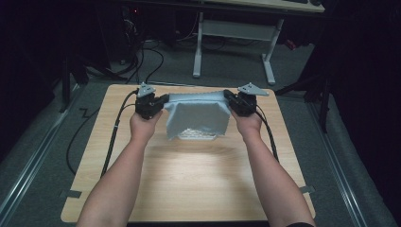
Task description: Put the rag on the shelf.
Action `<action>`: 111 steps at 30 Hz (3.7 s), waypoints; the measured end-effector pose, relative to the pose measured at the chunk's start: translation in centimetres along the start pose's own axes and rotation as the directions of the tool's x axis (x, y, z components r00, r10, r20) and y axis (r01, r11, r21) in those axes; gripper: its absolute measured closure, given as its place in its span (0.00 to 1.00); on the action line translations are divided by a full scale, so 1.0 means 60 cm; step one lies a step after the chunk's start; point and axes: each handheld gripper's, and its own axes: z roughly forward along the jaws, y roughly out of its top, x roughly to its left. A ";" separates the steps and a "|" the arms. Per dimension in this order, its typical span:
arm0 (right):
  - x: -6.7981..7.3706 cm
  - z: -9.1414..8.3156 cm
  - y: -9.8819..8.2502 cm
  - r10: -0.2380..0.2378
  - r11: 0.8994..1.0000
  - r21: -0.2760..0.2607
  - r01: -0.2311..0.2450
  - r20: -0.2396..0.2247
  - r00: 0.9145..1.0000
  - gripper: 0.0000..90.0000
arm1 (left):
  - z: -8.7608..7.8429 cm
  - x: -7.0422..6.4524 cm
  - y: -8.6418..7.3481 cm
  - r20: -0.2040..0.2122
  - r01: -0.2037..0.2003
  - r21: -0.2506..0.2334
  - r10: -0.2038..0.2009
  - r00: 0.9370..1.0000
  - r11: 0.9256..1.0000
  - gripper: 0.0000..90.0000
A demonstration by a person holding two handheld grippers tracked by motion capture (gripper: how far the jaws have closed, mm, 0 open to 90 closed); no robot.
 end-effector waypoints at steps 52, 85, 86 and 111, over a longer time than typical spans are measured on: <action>-0.018 -0.018 -0.069 0.059 0.997 0.050 -0.060 0.012 0.998 0.78 | -0.020 0.021 -0.063 -0.035 0.096 0.009 -0.095 0.995 0.995 0.79; -0.017 -0.110 -0.073 -0.027 0.998 0.053 0.025 0.040 0.999 0.66 | -0.135 0.020 -0.104 -0.078 0.079 0.031 -0.076 0.994 0.996 0.76; -0.014 -0.120 -0.075 -0.031 0.999 0.044 0.029 0.042 0.999 0.65 | -0.142 0.018 -0.108 -0.079 0.077 0.034 -0.074 0.994 0.996 0.76; 0.090 -0.244 -0.245 -0.002 0.983 0.182 -0.008 0.055 0.998 0.51 | -0.197 -0.137 -0.251 0.053 0.112 0.247 -0.129 0.990 0.963 0.59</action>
